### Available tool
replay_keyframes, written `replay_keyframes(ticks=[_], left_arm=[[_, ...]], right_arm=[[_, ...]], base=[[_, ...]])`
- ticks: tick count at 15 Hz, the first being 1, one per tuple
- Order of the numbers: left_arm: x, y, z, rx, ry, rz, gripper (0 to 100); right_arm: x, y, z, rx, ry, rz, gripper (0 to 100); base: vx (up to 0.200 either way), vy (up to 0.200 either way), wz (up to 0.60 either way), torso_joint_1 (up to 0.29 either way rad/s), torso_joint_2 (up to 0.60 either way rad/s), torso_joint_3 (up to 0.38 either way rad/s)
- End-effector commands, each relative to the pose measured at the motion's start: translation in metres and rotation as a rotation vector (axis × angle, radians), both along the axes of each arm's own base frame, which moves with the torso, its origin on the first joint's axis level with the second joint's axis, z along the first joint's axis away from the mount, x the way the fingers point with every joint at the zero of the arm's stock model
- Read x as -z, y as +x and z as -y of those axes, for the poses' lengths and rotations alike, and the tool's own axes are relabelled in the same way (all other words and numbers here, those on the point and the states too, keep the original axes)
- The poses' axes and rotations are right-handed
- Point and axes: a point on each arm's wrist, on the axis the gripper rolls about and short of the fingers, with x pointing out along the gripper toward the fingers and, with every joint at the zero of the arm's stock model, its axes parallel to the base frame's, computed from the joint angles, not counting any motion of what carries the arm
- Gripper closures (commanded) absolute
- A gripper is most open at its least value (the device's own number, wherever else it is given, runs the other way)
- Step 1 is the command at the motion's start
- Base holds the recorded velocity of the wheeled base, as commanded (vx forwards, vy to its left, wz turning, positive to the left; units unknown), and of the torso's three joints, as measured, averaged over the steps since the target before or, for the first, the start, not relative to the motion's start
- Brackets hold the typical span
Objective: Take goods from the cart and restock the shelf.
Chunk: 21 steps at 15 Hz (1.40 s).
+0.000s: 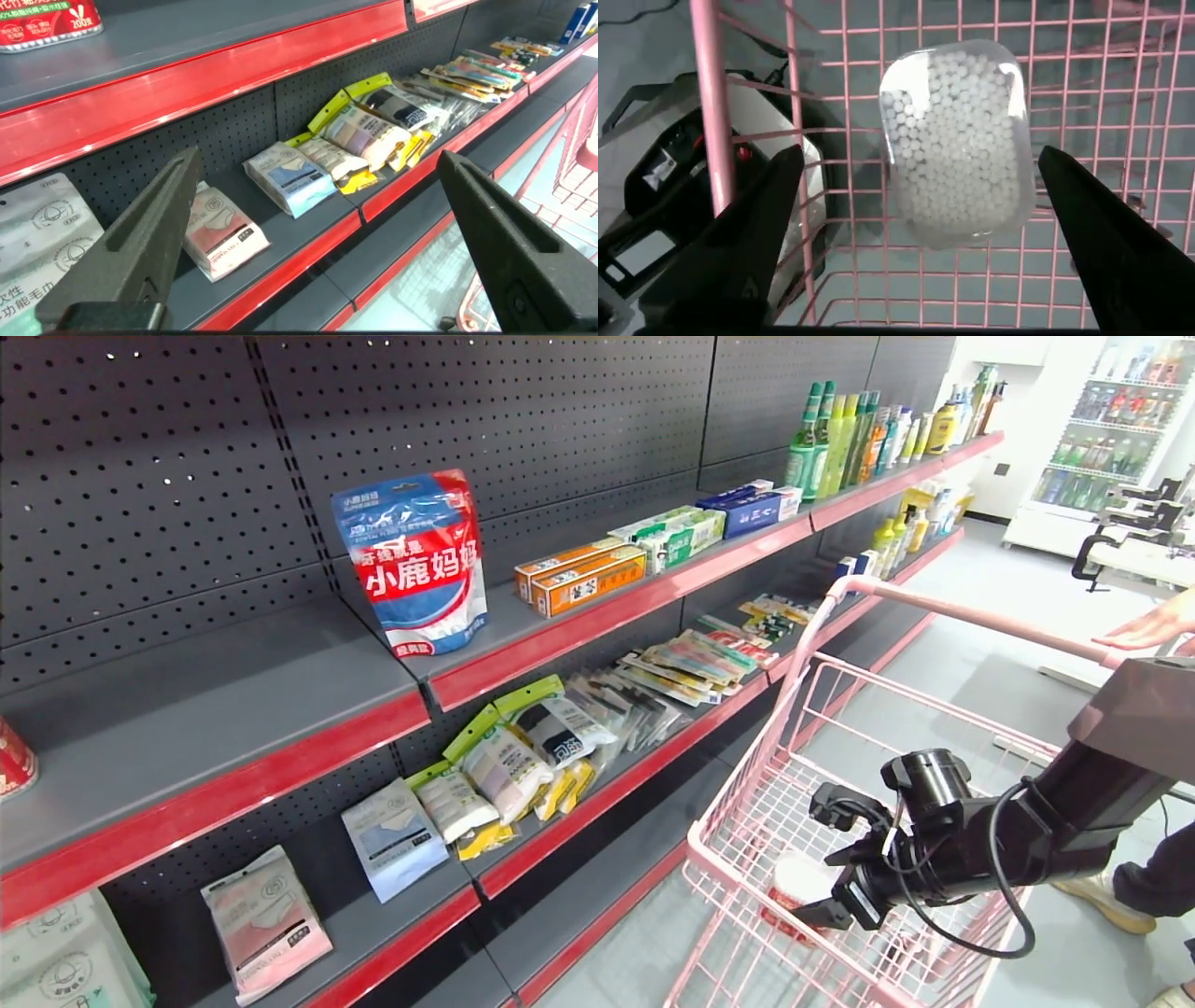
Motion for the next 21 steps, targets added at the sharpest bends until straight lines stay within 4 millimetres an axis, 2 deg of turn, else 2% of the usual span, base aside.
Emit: replay_keyframes(ticks=[1, 5, 9, 13, 19, 20, 21], left_arm=[[0.000, 0.000, 0.000, -0.001, 0.000, -0.001, 0], [0.000, 0.000, 0.000, -0.001, 0.000, -0.001, 0], [0.000, 0.000, 0.000, -0.001, 0.000, -0.001, 0], [0.000, 0.000, 0.000, -0.001, 0.000, -0.001, 0], [0.000, 0.000, 0.000, -0.001, 0.000, -0.001, 0], [0.000, 0.000, 0.000, -0.001, 0.000, -0.001, 0], [0.000, 0.000, 0.000, -0.001, 0.000, -0.001, 0]], right_arm=[[0.010, 0.007, 0.001, 0.000, -0.005, -0.012, 0], [0.028, 0.011, 0.000, -0.007, -0.014, -0.048, 0], [0.033, 0.012, -0.003, -0.012, -0.023, -0.060, 0], [0.050, 0.021, -0.004, 0.002, -0.065, -0.046, 0], [0.051, 0.021, -0.005, -0.007, -0.096, -0.039, 0], [0.051, 0.021, -0.005, -0.010, -0.097, -0.038, 100], [0.051, 0.020, -0.004, -0.010, -0.094, -0.038, 100]], base=[[0.000, 0.000, 0.00, 0.000, 0.00, 0.000], [0.000, 0.000, 0.00, 0.000, 0.00, 0.000], [0.000, 0.000, 0.00, 0.000, 0.00, 0.000], [0.000, 0.000, 0.00, 0.000, 0.00, 0.000], [0.000, 0.000, 0.00, 0.000, 0.00, 0.000], [0.000, 0.000, 0.00, 0.000, 0.00, 0.000], [0.000, 0.000, 0.00, 0.000, 0.00, 0.000]])
